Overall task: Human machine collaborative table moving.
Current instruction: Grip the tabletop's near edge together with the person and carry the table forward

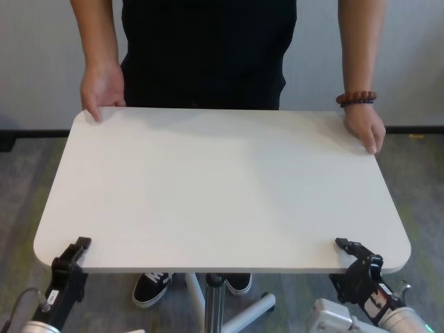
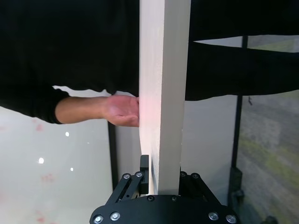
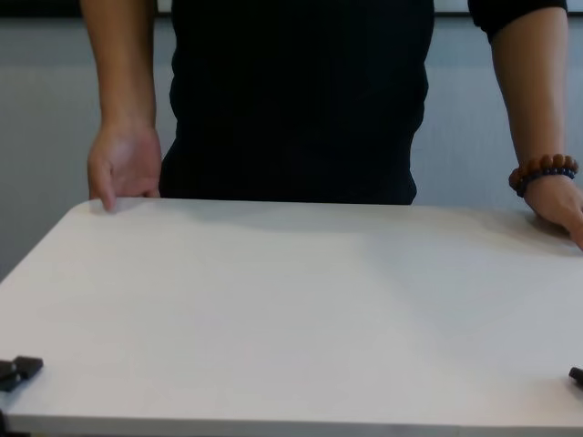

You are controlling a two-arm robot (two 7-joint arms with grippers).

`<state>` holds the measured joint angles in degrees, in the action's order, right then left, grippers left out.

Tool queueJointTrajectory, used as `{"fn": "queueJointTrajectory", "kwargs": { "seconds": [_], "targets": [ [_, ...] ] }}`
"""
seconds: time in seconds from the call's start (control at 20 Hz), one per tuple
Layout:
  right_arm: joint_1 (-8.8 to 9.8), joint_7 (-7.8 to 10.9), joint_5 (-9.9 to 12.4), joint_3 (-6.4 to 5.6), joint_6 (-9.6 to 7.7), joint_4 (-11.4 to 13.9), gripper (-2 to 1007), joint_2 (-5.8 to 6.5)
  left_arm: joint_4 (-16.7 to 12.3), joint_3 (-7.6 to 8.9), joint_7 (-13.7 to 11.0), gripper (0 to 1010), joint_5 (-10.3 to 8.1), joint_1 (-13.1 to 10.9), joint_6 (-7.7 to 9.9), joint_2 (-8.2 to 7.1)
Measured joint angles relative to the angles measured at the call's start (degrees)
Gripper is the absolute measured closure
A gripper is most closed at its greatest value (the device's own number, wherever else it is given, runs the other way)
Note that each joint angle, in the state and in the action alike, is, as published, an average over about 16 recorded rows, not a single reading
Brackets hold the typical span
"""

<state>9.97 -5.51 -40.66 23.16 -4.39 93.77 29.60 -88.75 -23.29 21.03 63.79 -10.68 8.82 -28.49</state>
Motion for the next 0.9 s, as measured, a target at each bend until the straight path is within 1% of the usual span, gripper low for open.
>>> {"fn": "queueJointTrajectory", "kwargs": {
  "seconds": [0.15,0.45,0.7,0.9],
  "targets": [
    [0.27,1.05,-0.28,-0.62,-0.39,0.94,641,0.3,-1.22,0.23,-0.83,733,0.69,-0.19,-0.05,-0.31],
    [0.34,3.79,-0.71,-1.98,-1.53,3.03,641,1.08,-3.2,0.59,-3.34,732,1.14,0.31,-1.05,-0.95],
    [-0.23,6.12,-1.3,-2.86,-2.57,4.28,641,1.57,-3.68,0.32,-5.44,732,1.39,1.97,-2.22,-1.27],
    [-1.03,7.58,-1.75,-3.36,-2.84,4.7,641,1.66,-3.47,-0.16,-6.86,732,1.4,3.82,-3.21,-1.43]
  ]
}}
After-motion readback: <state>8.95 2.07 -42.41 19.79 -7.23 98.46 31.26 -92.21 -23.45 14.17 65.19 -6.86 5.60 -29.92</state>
